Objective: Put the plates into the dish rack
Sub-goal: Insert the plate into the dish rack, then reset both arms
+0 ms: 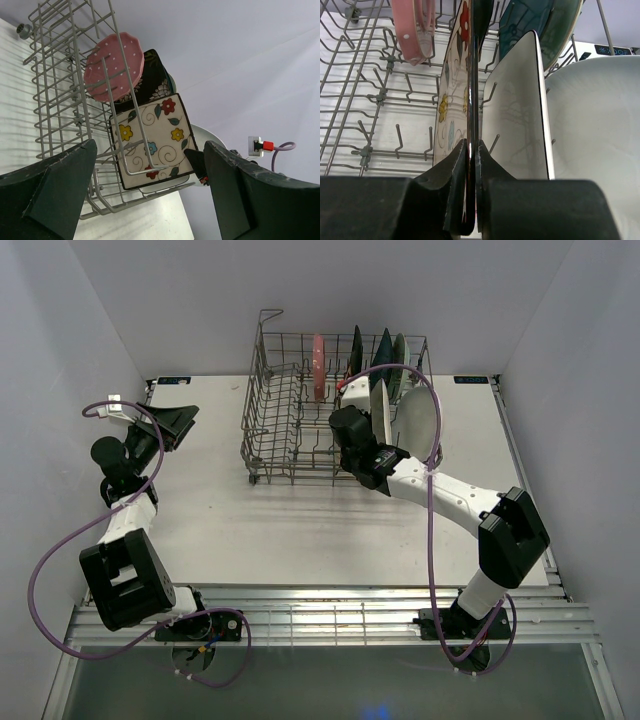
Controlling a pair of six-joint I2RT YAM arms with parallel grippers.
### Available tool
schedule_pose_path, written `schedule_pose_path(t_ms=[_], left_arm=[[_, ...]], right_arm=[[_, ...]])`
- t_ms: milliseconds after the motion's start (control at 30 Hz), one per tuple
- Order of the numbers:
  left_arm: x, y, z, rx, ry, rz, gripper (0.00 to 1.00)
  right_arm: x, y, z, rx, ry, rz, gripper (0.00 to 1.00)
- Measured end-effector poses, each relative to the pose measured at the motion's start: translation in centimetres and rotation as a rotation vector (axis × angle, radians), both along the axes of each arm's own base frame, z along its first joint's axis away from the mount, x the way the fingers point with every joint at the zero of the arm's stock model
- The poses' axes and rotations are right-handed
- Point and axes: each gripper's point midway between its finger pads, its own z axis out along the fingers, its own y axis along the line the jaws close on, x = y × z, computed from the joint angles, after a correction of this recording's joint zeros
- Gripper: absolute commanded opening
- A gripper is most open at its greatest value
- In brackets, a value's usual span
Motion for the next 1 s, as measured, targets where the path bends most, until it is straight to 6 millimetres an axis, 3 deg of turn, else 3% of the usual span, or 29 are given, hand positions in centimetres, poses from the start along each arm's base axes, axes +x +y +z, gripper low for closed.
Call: schedule_pose_path(t_ms=[100,267,700,933,1000], left_arm=[[0.0,0.0,0.0,0.0,0.0,0.0,0.98],[0.0,0.0,0.0,0.0,0.0,0.0,0.98],[0.0,0.0,0.0,0.003,-0.001,0.0,0.98],[0.1,0.0,-0.1,0.006,-0.001,-0.002,0.98],[0.1,0.0,0.0,0.008,-0.002,-0.002,0.98]], right_arm=[[0.0,0.1,0.1,0.013,-0.002,-0.004,0.27],[0.6,0.4,1.9,0.074,-0.062,-0.022,0.4],[0.4,0.0,4.0,0.114,-0.104,-0.029,0.63],[-1.0,-1.0,7.5,0.181,-0.156,0.002,1.0],[-1.7,-1.5,8.8,0.202,-0.177,0.015,0.93]])
